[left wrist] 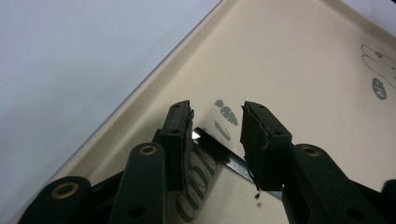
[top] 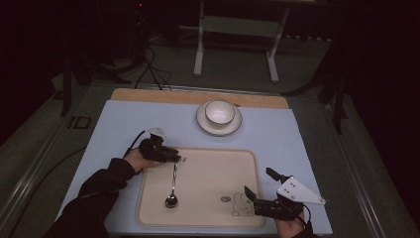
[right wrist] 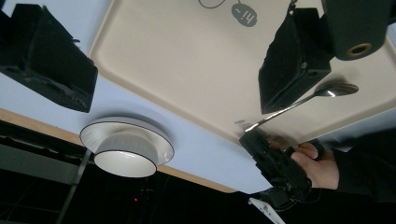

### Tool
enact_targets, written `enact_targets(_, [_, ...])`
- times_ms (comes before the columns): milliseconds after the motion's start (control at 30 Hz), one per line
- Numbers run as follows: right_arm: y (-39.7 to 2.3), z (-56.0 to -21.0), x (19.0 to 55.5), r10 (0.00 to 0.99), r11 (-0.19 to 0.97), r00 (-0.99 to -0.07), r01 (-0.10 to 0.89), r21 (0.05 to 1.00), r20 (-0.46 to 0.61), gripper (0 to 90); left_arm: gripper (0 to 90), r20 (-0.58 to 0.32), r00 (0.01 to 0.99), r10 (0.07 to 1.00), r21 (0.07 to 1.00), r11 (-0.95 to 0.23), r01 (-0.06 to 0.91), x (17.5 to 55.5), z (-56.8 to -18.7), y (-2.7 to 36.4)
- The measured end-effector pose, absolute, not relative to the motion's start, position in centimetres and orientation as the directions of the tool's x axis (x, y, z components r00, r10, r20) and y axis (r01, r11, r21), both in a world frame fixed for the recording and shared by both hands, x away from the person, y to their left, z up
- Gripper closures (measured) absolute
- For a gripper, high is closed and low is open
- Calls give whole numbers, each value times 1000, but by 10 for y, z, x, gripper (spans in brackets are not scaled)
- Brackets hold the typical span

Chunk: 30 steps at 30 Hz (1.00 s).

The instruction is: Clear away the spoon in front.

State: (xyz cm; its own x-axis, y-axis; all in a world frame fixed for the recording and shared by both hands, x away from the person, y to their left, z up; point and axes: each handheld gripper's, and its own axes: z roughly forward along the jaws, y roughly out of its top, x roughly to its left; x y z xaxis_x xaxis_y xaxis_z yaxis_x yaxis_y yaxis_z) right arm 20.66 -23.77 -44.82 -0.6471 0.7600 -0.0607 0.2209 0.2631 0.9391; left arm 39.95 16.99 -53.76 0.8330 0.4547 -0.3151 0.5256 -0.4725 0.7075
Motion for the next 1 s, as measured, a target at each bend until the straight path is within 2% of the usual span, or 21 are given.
enact_targets(500, [-237, -448, 207, 760, 265, -647, 218, 939, -64, 118, 615, -270, 836, 479, 717, -479, 506, 395, -520, 177])
enact_targets(633, [-237, -448, 207, 761, 263, -646, 219, 940, -63, 118, 578, -237, 840, 488, 717, -496, 490, 389, -509, 177])
enact_targets(700, [-238, -448, 207, 761, 264, -646, 219, 939, -63, 117, 512, -216, 838, 501, 719, -499, 484, 385, -502, 177])
enact_targets(867, [-237, -448, 207, 761, 263, -645, 220, 939, -62, 118, 316, -257, 827, 500, 716, -476, 511, 379, -487, 178])
enact_targets(933, [-237, -448, 207, 762, 264, -645, 219, 939, -63, 118, 184, -271, 840, 470, 725, -474, 499, 376, -482, 179])
enact_targets(1000, [-237, -448, 207, 762, 264, -644, 218, 940, -64, 118, 151, -273, 843, 464, 741, -457, 492, 372, -477, 180])
